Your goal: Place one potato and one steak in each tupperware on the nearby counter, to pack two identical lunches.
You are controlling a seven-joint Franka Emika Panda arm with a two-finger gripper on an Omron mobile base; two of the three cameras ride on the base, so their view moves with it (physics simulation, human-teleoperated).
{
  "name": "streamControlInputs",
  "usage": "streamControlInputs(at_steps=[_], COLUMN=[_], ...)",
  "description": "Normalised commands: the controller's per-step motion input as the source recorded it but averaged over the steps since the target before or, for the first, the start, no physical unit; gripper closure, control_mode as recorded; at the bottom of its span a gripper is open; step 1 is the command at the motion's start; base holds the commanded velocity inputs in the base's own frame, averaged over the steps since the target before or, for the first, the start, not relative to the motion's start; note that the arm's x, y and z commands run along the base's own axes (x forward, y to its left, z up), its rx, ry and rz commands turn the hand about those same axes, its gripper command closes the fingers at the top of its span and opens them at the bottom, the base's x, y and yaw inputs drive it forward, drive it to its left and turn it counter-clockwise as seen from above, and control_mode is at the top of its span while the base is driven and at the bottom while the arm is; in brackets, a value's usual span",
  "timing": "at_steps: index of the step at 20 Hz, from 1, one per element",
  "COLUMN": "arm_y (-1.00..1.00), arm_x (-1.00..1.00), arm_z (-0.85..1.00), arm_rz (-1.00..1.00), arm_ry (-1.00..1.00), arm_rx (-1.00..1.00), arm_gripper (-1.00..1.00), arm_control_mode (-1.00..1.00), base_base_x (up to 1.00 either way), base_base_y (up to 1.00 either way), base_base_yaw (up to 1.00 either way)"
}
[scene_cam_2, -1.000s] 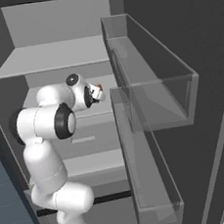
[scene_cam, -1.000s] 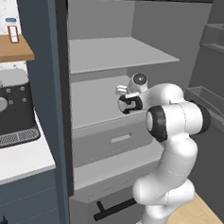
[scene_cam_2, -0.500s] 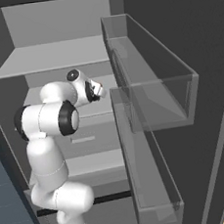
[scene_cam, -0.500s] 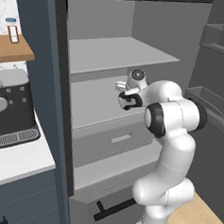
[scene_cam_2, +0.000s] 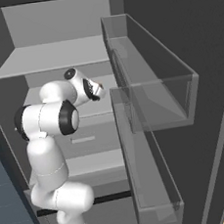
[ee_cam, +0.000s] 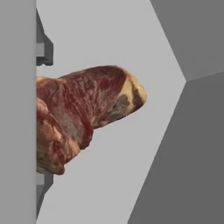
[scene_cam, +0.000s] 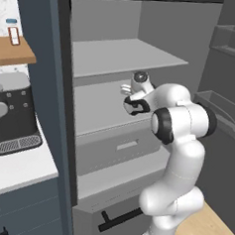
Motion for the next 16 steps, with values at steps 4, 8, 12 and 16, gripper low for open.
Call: streamControlInputs(at_steps=[4, 8, 12, 16], arm_y=[0.0, 0.0, 0.0, 0.0], arm_x=[-0.09, -0.03, -0.04, -0.24], arm_z=[-0.21, -0.06, -0.01, 0.0], arm_rz=[-0.08, -0.03, 0.0, 0.0], arm_ry=[0.06, 0.02, 0.0, -0.06], arm_rx=[0.0, 0.0, 0.0, 0.0], arm_gripper=[1.0, 1.0, 1.0, 1.0], arm_control_mode=[-1.0, -1.0, -1.0, -1.0], base_base_x=[0.0, 0.0, 0.0, 0.0], base_base_y=[0.0, 0.0, 0.0, 0.0], base_base_yaw=[0.0, 0.0, 0.0, 0.0])
